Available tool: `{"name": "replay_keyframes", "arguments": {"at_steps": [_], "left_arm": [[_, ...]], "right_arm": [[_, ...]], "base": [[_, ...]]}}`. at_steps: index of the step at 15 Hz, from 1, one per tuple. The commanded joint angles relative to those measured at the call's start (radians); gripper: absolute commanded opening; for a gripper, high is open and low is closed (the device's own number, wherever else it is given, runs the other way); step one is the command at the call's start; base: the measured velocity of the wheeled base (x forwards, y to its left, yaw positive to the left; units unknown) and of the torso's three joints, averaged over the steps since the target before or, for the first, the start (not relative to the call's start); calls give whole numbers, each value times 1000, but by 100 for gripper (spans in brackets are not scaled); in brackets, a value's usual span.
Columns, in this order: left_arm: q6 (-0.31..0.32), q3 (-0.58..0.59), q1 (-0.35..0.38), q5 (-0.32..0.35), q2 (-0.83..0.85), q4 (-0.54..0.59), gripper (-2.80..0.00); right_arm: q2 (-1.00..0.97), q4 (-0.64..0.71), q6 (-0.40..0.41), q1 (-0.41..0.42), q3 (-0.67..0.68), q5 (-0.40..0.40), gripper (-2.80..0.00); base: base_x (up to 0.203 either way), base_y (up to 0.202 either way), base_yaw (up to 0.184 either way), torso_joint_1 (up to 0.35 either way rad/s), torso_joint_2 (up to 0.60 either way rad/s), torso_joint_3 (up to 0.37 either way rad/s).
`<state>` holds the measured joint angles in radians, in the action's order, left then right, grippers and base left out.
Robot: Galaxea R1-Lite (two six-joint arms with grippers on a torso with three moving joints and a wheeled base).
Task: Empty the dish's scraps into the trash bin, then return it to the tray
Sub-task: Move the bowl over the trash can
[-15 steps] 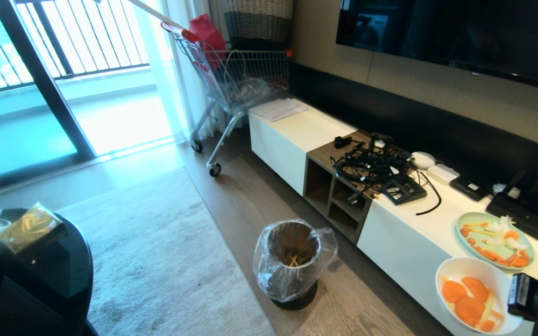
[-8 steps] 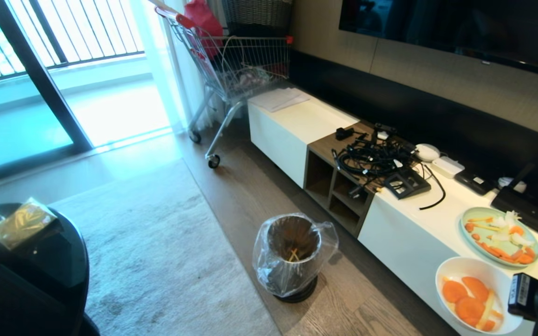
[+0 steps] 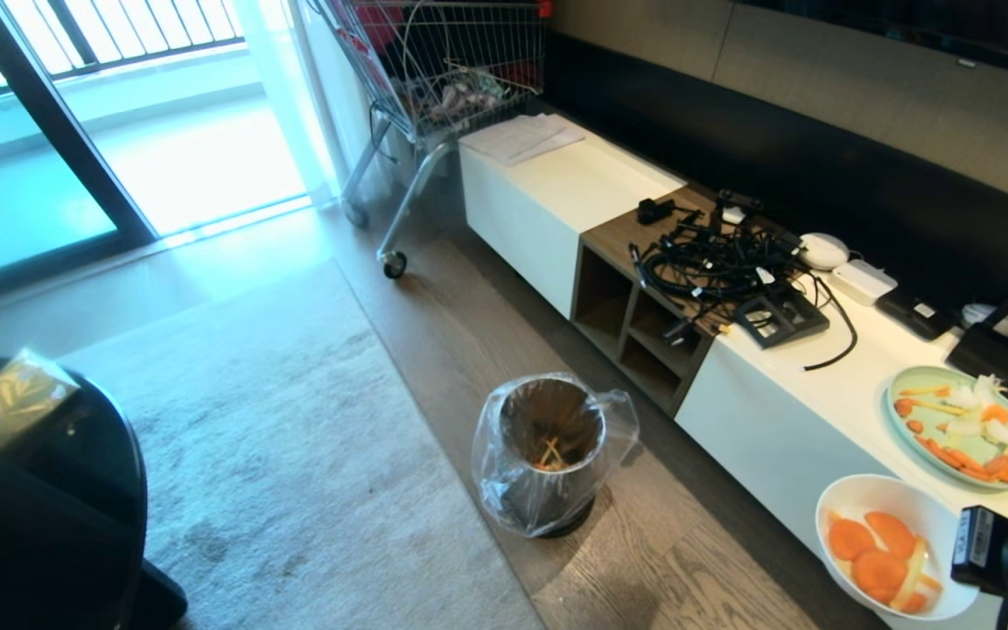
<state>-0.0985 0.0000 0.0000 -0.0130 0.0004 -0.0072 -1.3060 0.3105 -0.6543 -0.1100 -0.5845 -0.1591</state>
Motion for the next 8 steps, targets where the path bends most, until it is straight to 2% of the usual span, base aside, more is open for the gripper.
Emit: {"name": "replay_keyframes", "arguments": {"at_steps": [1, 3, 5, 8], "left_arm": [[-1, 0, 0, -1, 0, 0, -280], [-1, 0, 0, -1, 0, 0, -280], [-1, 0, 0, -1, 0, 0, -280], [-1, 0, 0, -1, 0, 0, -280]], "right_arm": [[11, 2, -4, 0, 0, 0, -280], [14, -11, -5, 0, -1, 3, -280], [16, -98, -9, 0, 4, 6, -280], [13, -140, -10, -14, 1, 7, -280]], "base": [[0, 0, 0, -1, 1, -199], [0, 0, 0, 2, 2, -196], [0, 0, 0, 2, 2, -197], [0, 0, 0, -1, 1, -202]]}}
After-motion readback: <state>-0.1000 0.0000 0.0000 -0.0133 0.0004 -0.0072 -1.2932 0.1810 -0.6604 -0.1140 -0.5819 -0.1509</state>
